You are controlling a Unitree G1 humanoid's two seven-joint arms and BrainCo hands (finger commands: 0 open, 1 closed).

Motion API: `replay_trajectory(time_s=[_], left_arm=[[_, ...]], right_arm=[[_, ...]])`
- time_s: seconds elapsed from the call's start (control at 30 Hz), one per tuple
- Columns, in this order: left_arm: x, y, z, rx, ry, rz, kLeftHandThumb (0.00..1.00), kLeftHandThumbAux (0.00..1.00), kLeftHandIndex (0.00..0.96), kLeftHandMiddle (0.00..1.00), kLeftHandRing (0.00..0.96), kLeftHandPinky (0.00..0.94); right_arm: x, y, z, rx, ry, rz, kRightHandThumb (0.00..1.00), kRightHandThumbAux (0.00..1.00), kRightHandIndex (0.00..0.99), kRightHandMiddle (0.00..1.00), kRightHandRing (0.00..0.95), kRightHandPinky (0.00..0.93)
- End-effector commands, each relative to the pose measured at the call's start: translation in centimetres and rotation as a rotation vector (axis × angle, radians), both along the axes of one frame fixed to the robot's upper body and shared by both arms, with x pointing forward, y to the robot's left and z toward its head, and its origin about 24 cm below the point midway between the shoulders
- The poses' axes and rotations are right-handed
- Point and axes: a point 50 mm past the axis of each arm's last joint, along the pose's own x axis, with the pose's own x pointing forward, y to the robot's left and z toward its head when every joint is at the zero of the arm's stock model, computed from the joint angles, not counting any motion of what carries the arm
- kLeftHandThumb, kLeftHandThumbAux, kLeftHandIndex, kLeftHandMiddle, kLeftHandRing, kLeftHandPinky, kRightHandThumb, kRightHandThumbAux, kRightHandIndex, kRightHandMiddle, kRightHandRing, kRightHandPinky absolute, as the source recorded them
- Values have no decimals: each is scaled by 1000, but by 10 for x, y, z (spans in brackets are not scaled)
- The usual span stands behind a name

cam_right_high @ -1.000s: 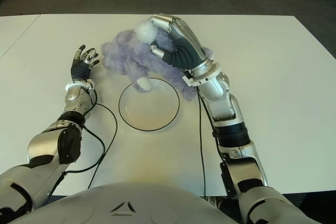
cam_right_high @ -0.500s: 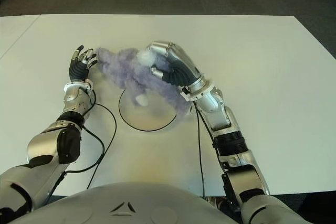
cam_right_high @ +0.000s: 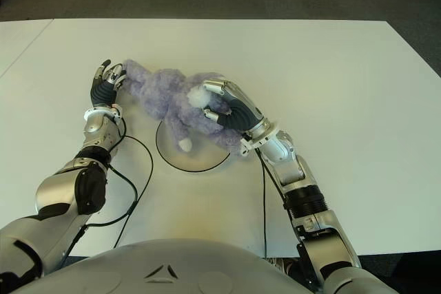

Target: Put the doll into the plate.

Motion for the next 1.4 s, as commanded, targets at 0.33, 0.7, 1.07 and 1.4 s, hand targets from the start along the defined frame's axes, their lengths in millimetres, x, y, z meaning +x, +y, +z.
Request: replay_trajectory(time_s=[0.33,0.7,1.07,1.4], left_arm=[[-49,-19,-69,-103,353,-28,0,573,133,260,272,285],[-50,-22,-71,-136,359,-37,0,588,166,267,310,361],[-51,-26,-73,-122,378,-55,0,584,131,260,284,283],[-52,-31,-75,-127,391,-75,0,589,118,267,293,311]], right_arm=[[-7,-3,-20,-99,146,-9,681,730,435,894,897,893],[-8,-3,-28,-131,124,-32,685,727,436,896,897,895],[-7,-3,-33,-98,121,-48,690,725,437,892,892,889],[-3,-2,-35,-82,139,-43,685,728,436,890,889,875]])
